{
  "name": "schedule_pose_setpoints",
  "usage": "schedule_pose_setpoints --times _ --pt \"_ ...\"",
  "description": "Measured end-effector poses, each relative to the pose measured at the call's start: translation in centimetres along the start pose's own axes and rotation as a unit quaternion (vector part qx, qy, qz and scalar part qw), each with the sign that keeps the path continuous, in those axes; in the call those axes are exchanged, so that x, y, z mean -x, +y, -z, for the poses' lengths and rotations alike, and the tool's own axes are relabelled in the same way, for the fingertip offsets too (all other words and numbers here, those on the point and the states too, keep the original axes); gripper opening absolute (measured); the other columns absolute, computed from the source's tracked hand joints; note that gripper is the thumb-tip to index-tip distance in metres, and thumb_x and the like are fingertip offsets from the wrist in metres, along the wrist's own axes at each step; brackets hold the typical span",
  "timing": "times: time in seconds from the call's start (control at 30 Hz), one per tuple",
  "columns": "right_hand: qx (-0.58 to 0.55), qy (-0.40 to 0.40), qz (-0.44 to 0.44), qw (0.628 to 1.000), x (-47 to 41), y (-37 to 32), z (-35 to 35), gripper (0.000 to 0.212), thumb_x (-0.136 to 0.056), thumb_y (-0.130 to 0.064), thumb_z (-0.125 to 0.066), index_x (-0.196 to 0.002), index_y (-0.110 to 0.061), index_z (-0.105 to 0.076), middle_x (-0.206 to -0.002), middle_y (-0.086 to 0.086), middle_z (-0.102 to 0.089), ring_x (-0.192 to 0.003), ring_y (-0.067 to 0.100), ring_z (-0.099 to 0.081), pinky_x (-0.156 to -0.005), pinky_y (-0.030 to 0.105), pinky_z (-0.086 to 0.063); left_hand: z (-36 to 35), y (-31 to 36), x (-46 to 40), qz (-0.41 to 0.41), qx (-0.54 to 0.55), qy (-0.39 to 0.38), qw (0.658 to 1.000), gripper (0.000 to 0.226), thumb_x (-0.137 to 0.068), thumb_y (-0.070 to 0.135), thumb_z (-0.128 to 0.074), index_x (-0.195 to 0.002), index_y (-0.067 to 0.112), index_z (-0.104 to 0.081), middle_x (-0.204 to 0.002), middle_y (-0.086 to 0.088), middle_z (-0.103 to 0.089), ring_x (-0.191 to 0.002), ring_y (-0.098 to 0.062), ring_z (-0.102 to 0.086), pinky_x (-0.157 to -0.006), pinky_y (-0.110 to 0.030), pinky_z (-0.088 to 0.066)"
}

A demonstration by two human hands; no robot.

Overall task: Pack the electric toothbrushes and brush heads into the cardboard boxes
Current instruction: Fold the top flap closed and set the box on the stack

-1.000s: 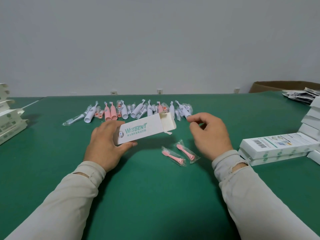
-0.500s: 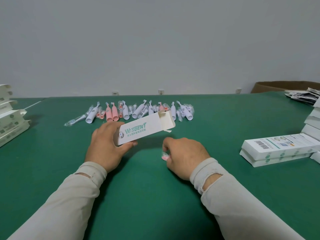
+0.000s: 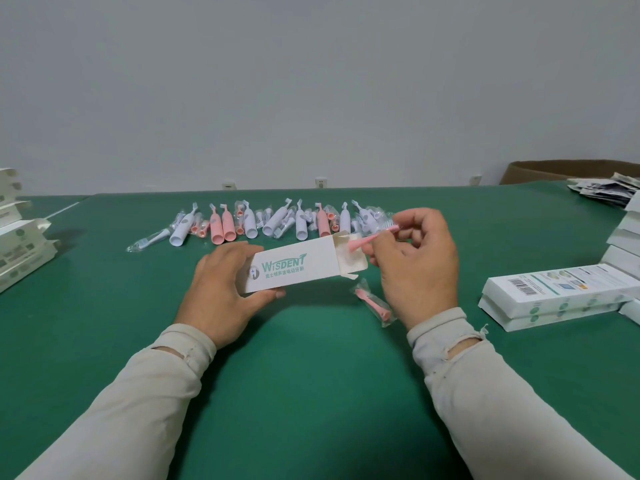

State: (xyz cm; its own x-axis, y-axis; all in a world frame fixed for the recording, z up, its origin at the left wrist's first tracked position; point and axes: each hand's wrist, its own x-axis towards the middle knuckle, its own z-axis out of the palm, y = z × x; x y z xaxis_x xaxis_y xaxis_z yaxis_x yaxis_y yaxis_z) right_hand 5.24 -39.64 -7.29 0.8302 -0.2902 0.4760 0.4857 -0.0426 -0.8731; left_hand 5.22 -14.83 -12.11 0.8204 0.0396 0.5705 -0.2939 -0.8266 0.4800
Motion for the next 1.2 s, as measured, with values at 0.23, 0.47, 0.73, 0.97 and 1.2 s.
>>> schedule_pose_setpoints --times 0.23,0.47,0.73,0.97,1.2 --pt "0.005 -0.084 -0.029 0.996 0.7 0.7 -0.7 0.008 -0.088 -0.014 -0.071 -0.087 -0.020 -0.066 -0.083 0.006 -0.074 -0.077 0.022 -0.074 -0.074 0.043 -0.062 0.1 0.2 0.0 -0.013 -0.002 -0.015 1.000 0.066 -0.069 0.047 -0.083 -0.128 0.028 -0.059 -0.131 0.011 -0.054 -0.124 -0.019 -0.043 -0.102 -0.025 -0.025" --pt "-0.007 -0.079 -0.084 0.993 0.3 0.9 -0.8 0.020 -0.088 -0.003 -0.072 -0.096 -0.019 -0.061 -0.087 0.009 -0.072 -0.072 0.016 -0.074 -0.069 0.029 -0.061 0.1 0.2 0.0 -0.012 0.001 -0.013 1.000 0.067 -0.069 0.047 -0.084 -0.128 0.028 -0.059 -0.131 0.010 -0.054 -0.124 -0.019 -0.043 -0.101 -0.023 -0.025" --pt "0.098 -0.064 -0.044 0.992 0.3 0.9 -0.6 0.017 -0.079 -0.011 -0.079 -0.070 -0.021 -0.070 -0.081 -0.002 -0.073 -0.064 0.013 -0.071 -0.064 0.033 -0.061 0.1 0.4 -0.1 -0.015 -0.011 -0.023 1.000 0.068 -0.068 0.050 -0.081 -0.129 0.027 -0.059 -0.134 0.008 -0.054 -0.125 -0.021 -0.043 -0.102 -0.023 -0.024" --pt "0.069 -0.148 -0.023 0.986 0.7 1.1 -1.0 0.014 -0.086 -0.014 -0.063 -0.077 -0.024 -0.059 -0.055 -0.013 -0.054 -0.050 0.007 -0.043 -0.051 0.027 -0.042 -0.1 0.6 0.0 -0.011 0.006 -0.019 1.000 0.069 -0.068 0.049 -0.083 -0.129 0.026 -0.059 -0.131 0.010 -0.054 -0.124 -0.018 -0.044 -0.102 -0.023 -0.025" --pt "0.076 -0.147 -0.040 0.985 -0.4 0.4 0.3 0.011 -0.079 -0.025 -0.046 -0.081 -0.028 -0.057 -0.079 -0.008 -0.074 -0.051 0.000 -0.051 -0.051 0.020 -0.044 -0.2 0.2 0.0 0.001 -0.008 -0.013 1.000 0.063 -0.069 0.046 -0.084 -0.125 0.027 -0.060 -0.126 0.011 -0.055 -0.120 -0.020 -0.045 -0.099 -0.026 -0.027"
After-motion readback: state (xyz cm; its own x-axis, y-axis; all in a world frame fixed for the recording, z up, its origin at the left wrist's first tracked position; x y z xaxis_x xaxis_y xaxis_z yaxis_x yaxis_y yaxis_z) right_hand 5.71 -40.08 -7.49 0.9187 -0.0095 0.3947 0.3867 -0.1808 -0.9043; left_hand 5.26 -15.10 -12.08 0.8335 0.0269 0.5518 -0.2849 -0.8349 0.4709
